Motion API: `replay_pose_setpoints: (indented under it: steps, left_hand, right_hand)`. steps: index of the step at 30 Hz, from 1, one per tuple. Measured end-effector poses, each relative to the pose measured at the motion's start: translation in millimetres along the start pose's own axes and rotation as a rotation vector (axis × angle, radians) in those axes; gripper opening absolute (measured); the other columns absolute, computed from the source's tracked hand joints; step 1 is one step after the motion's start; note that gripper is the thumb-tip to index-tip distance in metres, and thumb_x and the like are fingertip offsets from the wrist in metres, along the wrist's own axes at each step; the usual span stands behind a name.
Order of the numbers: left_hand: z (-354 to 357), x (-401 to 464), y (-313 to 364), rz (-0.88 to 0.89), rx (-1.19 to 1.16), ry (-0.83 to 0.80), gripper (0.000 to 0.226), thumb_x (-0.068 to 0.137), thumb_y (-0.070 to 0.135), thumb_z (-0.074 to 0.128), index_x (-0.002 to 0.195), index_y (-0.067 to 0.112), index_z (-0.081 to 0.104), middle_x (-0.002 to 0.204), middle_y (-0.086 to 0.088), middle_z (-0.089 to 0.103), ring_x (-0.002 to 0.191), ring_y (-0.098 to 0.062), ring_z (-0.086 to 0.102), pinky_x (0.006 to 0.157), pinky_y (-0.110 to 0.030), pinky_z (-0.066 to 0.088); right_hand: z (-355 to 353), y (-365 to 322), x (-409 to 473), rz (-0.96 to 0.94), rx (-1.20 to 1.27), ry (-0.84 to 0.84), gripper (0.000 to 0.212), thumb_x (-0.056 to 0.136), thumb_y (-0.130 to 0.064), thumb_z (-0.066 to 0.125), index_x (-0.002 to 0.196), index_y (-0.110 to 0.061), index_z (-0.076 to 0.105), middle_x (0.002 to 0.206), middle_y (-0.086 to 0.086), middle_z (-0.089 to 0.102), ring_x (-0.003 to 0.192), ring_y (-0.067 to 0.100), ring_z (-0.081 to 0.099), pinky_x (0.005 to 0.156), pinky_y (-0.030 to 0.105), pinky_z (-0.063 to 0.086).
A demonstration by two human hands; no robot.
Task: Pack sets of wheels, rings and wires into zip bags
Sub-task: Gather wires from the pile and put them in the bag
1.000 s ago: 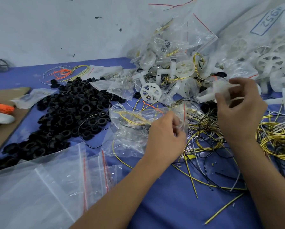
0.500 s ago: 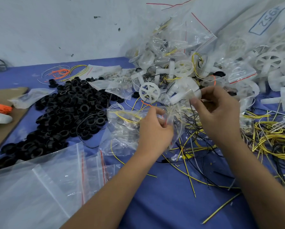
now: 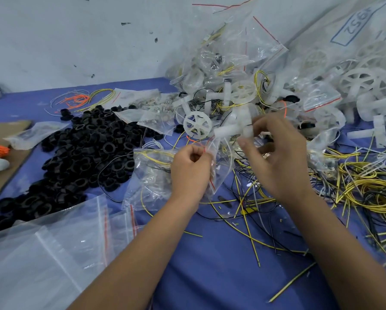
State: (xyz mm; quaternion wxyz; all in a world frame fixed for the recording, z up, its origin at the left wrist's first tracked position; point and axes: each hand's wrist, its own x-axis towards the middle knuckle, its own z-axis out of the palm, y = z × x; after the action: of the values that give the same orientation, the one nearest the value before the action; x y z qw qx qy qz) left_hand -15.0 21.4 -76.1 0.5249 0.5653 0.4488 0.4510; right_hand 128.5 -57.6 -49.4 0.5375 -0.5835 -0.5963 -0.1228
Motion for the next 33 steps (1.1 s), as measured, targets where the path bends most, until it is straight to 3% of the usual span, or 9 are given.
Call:
replay_pose_setpoints:
  steps: [5,8,12,17,21,24,27,29,33]
  left_hand:
    - [0,-3,4,0.132,-0.044,0.134,0.013,0.087,0.012,0.064,0.076,0.017,0.060,0.063,0.002,0.062,0.056,-0.016,0.055,0.060,-0.032,0.045]
    - [1,-7,8,0.286,-0.014,0.186,0.018,0.090,0.009,0.067,0.076,0.016,0.059,0.063,0.015,0.060,0.056,-0.003,0.051,0.059,-0.016,0.043]
    - [1,-12,10,0.402,0.047,0.180,0.016,0.093,0.009,0.066,0.080,0.013,0.059,0.067,0.010,0.059,0.059,-0.004,0.051,0.059,-0.018,0.043]
    - [0,-6,10,0.218,0.051,0.171,0.008,0.091,0.016,0.064,0.084,0.016,0.060,0.069,0.014,0.062,0.063,-0.005,0.056,0.066,-0.020,0.044]
    - [-3,-1,5,0.064,0.118,0.070,0.009,0.085,0.011,0.067,0.078,0.016,0.064,0.067,0.007,0.061,0.061,-0.012,0.055,0.066,-0.029,0.045]
    - [-4,-1,6,0.051,0.126,0.064,0.008,0.084,0.012,0.069,0.079,0.018,0.065,0.066,0.009,0.061,0.057,-0.007,0.055,0.060,-0.025,0.044]
    - [-4,0,6,0.020,0.090,0.012,0.011,0.085,0.022,0.074,0.082,0.018,0.064,0.070,0.005,0.063,0.060,-0.014,0.056,0.060,-0.033,0.048]
    - [-3,0,6,-0.002,0.064,0.005,0.020,0.085,0.031,0.080,0.083,0.017,0.066,0.071,0.003,0.065,0.061,-0.015,0.056,0.059,-0.034,0.048]
    - [-2,-2,7,0.001,-0.010,0.089,0.006,0.082,0.017,0.071,0.078,0.020,0.068,0.067,0.009,0.063,0.062,-0.010,0.057,0.064,-0.030,0.048]
  right_hand:
    - [1,5,-2,-0.025,-0.105,-0.258,0.021,0.084,-0.018,0.077,0.088,-0.013,0.056,0.100,0.001,0.064,0.090,0.026,0.063,0.065,0.045,0.055]
    - [1,4,-4,-0.047,-0.134,-0.363,0.023,0.082,-0.016,0.080,0.088,-0.017,0.057,0.099,0.001,0.068,0.088,0.025,0.064,0.065,0.045,0.054]
    - [0,0,-3,-0.035,-0.047,-0.353,0.024,0.080,-0.007,0.082,0.092,-0.015,0.062,0.103,-0.002,0.073,0.094,0.021,0.068,0.063,0.040,0.057]
    - [2,-3,-4,-0.002,0.039,-0.284,0.025,0.082,-0.004,0.079,0.096,-0.015,0.063,0.104,-0.005,0.074,0.099,0.017,0.069,0.067,0.036,0.060]
    - [4,-4,-4,0.053,-0.047,-0.093,0.015,0.092,-0.020,0.073,0.100,-0.017,0.061,0.093,-0.008,0.068,0.081,0.014,0.063,0.066,0.028,0.053]
    - [8,-9,-3,0.317,0.244,0.027,0.008,0.100,-0.024,0.062,0.097,-0.019,0.057,0.078,-0.011,0.068,0.071,0.011,0.068,0.055,0.025,0.053]
    - [12,-14,-2,0.694,0.712,-0.023,0.011,0.105,-0.019,0.055,0.099,-0.011,0.058,0.075,-0.002,0.072,0.063,0.020,0.071,0.046,0.031,0.054]
    - [15,-15,-2,0.802,0.767,-0.099,0.010,0.103,-0.016,0.057,0.105,-0.006,0.058,0.082,0.008,0.076,0.066,0.023,0.071,0.049,0.031,0.055]
    - [14,-6,-5,0.838,0.654,-0.141,0.006,0.101,-0.017,0.062,0.100,-0.011,0.061,0.079,0.016,0.074,0.053,0.023,0.060,0.044,0.028,0.047]
